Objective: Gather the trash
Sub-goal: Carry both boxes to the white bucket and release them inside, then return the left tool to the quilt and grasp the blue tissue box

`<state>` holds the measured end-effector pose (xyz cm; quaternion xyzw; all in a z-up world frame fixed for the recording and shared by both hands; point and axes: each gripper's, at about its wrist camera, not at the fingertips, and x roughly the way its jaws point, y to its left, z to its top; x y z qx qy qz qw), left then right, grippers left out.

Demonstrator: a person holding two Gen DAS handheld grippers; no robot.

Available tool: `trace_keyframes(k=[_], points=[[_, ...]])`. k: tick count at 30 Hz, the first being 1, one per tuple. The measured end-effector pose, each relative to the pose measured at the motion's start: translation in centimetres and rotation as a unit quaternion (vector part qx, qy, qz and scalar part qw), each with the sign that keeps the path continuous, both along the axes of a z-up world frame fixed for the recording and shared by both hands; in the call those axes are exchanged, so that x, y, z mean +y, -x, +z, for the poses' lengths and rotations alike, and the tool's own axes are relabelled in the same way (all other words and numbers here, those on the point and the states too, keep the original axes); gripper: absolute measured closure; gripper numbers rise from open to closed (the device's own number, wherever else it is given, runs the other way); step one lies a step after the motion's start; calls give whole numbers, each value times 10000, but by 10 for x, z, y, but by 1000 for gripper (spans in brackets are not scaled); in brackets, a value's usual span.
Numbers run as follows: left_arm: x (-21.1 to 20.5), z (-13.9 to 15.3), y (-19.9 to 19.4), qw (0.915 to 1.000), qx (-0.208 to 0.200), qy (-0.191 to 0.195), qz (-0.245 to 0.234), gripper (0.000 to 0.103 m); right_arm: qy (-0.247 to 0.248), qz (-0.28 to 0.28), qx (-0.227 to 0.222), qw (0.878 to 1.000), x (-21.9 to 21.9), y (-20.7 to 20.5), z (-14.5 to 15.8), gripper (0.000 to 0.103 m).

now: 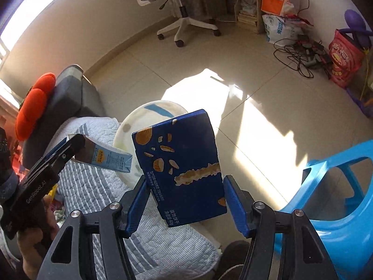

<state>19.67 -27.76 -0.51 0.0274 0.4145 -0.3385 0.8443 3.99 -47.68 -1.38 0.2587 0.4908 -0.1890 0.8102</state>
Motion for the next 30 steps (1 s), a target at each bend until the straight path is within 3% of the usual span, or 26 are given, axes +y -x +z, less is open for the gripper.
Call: trace_keyframes(k=[6,17,23,30], points=[[45,1,7,9983,5,-458,371,4,43,-5,79,10000,4,-9,-5,38],[161,8,48,9888,9,-1088,1017,1,151,50,279,9995,24,-42,-18,38],[212,0,56,9836,416,-1031,1419,1,279,55,300,9991,40,-61,-22,38],[260,-4,65,9761,484,-1025,1854,1,318,161,238,9991,57,-78,-25,37]])
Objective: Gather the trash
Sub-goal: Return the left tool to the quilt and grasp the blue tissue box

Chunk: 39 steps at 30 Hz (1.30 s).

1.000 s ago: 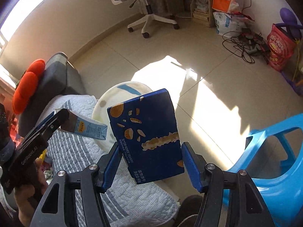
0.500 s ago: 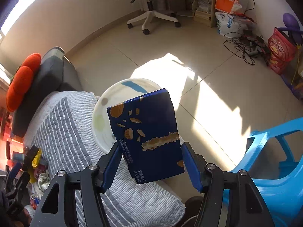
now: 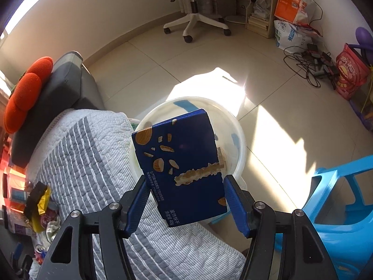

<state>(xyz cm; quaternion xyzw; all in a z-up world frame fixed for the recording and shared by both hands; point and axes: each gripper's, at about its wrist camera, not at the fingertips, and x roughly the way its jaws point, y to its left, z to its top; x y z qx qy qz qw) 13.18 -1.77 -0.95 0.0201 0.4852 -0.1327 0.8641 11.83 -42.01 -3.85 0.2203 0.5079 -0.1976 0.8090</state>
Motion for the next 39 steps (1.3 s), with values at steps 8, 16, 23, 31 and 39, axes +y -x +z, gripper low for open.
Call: trace_keyframes(k=[8,16,23,31,39], points=[[43,-1,11,9994,18,55,355,1,75,-15,-38,10000,12,-14,-1,37],[79,-1,21,9979,-41,89,641,1,262,-260,-107,9993,11,-17,0,19],[102,-1,22,9960,7,98,886,1,278,-90,-50,9996,31,-12,4,18],[120,-10,24,9948,173,59,1005,1,250,540,71,9982,71,-8,7,17],[121,-40,22,9961,617,-485,406,1,-69,1146,259,9930,111,-6,-4,16]])
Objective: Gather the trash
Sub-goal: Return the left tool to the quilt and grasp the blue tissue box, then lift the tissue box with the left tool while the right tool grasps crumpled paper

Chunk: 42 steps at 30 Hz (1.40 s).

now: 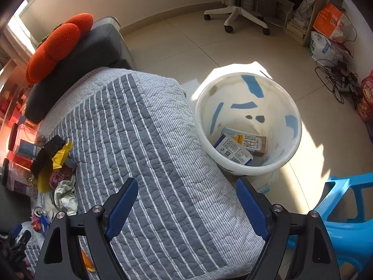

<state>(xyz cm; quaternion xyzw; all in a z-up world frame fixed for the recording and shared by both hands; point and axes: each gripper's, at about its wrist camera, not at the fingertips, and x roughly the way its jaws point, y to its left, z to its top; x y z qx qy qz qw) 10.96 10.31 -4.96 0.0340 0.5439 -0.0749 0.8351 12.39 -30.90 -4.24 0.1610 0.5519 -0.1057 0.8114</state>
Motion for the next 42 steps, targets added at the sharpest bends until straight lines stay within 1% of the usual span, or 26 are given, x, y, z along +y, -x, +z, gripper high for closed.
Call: trace_keyframes(k=[2,5,9,11,14,17,19,21,22,24,27,31,32,33,34,37,39,42], points=[[3,-10,-1,9995,273,-90,-142,1,72,214,71,9997,13,1,-2,15],[12,-23,-4,9972,699,-131,-213,1,221,614,137,9978,33,1,-4,14],[27,-42,-9,9922,1243,-89,-80,1,317,1062,223,9936,57,4,-8,13],[34,-50,-12,9903,1391,-66,-15,1,354,1222,260,9915,66,5,-10,13],[40,-55,-16,9905,1366,-126,15,1,417,1399,281,9889,78,8,-12,13],[46,-61,-21,9910,1334,-72,-46,1,439,1510,282,9872,85,9,-14,13],[52,-66,-24,9906,1366,39,-51,5,443,1555,291,9864,88,11,-15,13],[59,-73,-27,9895,1435,197,-7,13,446,1574,297,9861,90,12,-15,13],[64,-76,-27,9888,1468,266,21,15,445,1579,303,9860,90,13,-16,13],[69,-81,-30,9878,1521,321,78,26,450,1580,312,9859,90,14,-16,13],[72,-87,-32,9880,1512,298,74,28,455,1577,331,9859,90,15,-17,13],[64,-90,-30,9892,1444,218,-139,30,472,1579,370,9856,91,16,-19,13],[59,-92,-30,9889,1463,178,-185,37,474,1581,380,9855,91,16,-20,13],[57,-92,-29,9885,1486,152,-211,48,474,1587,391,9854,92,16,-21,13],[54,-90,-29,9882,1512,146,-196,53,474,1594,402,9853,92,16,-21,13],[54,-80,-26,9886,1458,387,21,54,456,1636,405,9846,96,15,-22,13],[53,-67,-22,9904,1271,528,116,54,439,1605,390,9853,97,12,-22,13],[58,-43,-18,9916,892,888,303,54,395,1553,338,9865,100,7,-22,13]])
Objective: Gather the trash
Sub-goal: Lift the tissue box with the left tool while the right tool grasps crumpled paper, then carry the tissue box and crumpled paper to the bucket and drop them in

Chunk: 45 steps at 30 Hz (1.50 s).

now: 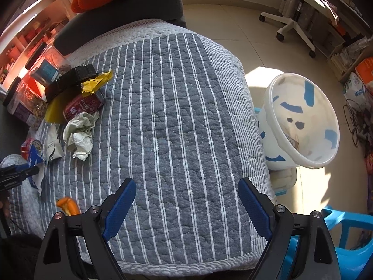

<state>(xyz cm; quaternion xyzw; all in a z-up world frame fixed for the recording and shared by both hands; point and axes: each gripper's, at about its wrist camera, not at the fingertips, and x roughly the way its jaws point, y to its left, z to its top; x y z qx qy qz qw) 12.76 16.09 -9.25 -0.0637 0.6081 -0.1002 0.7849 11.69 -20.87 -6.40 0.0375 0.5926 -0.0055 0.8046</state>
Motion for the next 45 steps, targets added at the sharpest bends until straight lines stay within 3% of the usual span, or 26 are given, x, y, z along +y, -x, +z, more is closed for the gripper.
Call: trace_keyframes(k=[3,10,16,27,32,37,45], points=[[7,20,-3,9990,-326,204,231,54,-70,-26,-83,9999,8,-7,1,13],[2,37,-3,9952,-708,134,662,54,-367,229,-144,9990,56,-29,-6,13],[14,35,-3,9926,-662,229,993,54,-697,508,-123,9962,112,-50,-18,13],[9,33,-4,9947,-575,194,828,54,-1037,490,110,9933,167,-86,-57,17],[7,30,-5,9955,-562,124,756,54,-1180,408,237,9919,172,-96,-75,28],[7,28,-5,9954,-532,112,784,54,-1303,394,371,9900,173,-102,-86,60],[-11,35,-8,9956,-680,161,625,54,-1306,293,188,9908,138,-89,-60,62]])
